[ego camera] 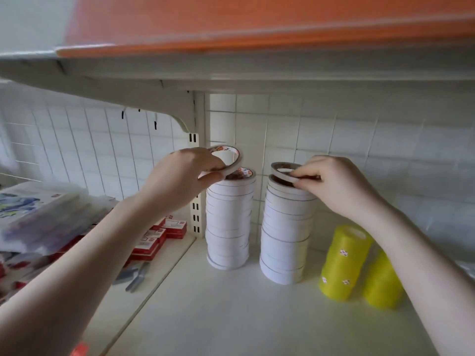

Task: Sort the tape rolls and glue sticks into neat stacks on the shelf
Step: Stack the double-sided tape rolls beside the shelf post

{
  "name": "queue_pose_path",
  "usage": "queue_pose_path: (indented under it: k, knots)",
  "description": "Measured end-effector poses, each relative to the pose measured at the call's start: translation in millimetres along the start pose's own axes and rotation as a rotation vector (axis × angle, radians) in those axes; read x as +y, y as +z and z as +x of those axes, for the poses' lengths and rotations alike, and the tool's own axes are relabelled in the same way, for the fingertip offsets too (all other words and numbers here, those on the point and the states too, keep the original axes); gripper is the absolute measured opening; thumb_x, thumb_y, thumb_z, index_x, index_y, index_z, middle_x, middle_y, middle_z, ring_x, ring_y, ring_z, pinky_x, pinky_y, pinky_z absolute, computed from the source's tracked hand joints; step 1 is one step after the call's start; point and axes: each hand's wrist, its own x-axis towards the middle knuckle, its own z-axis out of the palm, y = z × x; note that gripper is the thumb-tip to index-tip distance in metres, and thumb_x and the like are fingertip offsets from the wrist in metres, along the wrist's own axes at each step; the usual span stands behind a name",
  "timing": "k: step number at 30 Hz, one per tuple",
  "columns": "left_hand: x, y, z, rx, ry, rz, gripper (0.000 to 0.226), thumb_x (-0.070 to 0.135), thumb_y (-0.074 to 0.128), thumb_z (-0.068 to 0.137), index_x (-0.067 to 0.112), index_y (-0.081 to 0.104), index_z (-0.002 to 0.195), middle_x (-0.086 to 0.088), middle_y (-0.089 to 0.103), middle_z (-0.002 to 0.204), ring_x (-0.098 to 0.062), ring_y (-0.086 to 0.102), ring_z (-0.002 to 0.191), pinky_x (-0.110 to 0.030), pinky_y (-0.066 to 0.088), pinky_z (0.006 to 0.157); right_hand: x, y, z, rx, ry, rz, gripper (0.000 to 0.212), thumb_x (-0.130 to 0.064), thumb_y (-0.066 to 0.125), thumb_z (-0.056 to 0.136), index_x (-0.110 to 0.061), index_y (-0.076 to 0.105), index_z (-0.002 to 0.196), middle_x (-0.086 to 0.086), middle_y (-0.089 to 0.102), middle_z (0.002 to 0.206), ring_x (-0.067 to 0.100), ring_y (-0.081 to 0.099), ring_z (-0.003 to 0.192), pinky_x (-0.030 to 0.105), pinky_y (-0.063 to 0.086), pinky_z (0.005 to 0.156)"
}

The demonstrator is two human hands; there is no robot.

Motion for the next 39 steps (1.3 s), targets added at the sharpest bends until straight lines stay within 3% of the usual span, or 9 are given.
queue_pose_path:
  k: [13,22,30,39]
  knots:
    - [-10,8,12,-0.088,0.095,-0.073,0.012,0.022,0.063,0.087,0.019,0.071,0.094,0.002,0.064,0.082,-0.019,0.058,0.076,-0.041,0.05,0.066,-7,-3,-9,-0.042,0.067,0.02,0.021,-0.01,0.065,0.084,-0.021,0.074,0.1,-0.002,0.063,0.088,0.019,0.056,0.084,0.034,0.043,0.079]
    - [-12,12,17,-0.164,0.094,-0.098,0.014,0.022,0.063,0.088,0.02,0.07,0.099,0.002,0.065,0.091,-0.021,0.06,0.083,-0.042,0.05,0.072,-7,0,-12,-0.022,0.073,0.052,0.021,-0.008,0.065,0.084,-0.019,0.074,0.1,0.0,0.066,0.092,0.019,0.058,0.089,0.038,0.044,0.083]
    - [-11,17,24,-0.242,0.086,-0.08,0.013,0.023,0.06,0.089,0.017,0.069,0.095,0.003,0.062,0.085,-0.018,0.055,0.08,-0.04,0.047,0.073,-5,4,-17,0.017,0.104,0.118,0.022,-0.008,0.065,0.085,-0.018,0.073,0.102,0.001,0.067,0.093,0.018,0.058,0.091,0.033,0.042,0.084]
    - [-5,9,33,-0.354,0.015,-0.123,0.016,0.024,0.059,0.089,0.022,0.072,0.098,0.007,0.065,0.087,-0.008,0.055,0.08,-0.03,0.047,0.079,-4,6,-19,0.024,0.101,0.179,0.023,-0.007,0.064,0.085,-0.017,0.073,0.104,0.002,0.068,0.095,0.02,0.06,0.094,0.041,0.046,0.088]
